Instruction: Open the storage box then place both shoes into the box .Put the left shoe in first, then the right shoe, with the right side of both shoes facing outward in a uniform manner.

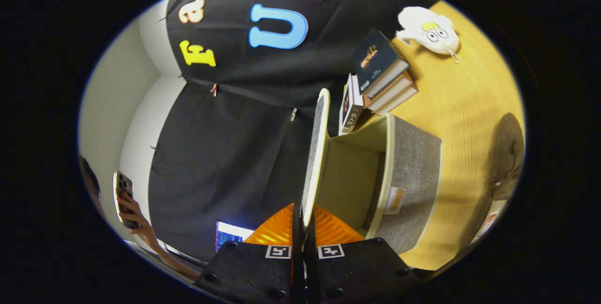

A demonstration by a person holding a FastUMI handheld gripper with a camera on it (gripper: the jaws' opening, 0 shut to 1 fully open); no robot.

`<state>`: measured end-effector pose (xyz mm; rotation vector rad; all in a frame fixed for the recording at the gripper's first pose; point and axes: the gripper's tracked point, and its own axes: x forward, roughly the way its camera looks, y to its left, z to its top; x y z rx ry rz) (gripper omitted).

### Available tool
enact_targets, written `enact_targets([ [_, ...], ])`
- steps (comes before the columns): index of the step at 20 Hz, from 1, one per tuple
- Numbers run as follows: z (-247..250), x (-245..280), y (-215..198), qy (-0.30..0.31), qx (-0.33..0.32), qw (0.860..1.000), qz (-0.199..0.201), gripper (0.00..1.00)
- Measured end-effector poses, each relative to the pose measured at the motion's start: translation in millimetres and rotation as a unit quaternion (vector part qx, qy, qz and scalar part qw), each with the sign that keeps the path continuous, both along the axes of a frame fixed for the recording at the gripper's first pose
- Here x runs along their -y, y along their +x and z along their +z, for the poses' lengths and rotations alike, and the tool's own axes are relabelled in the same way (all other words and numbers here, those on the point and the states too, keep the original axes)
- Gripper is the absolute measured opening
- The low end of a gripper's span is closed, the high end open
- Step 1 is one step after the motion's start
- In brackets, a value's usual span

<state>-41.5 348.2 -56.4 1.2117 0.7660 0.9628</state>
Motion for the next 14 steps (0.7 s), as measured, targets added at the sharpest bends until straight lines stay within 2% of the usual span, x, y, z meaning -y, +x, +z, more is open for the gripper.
enact_targets([
  [7,59.2,-61.9,0.1,-0.057,0.082,0.995,0.012,0.06],
  [14,95.1,-130.8,-1.3,-0.058,0.108,0.992,0.031,0.08],
])
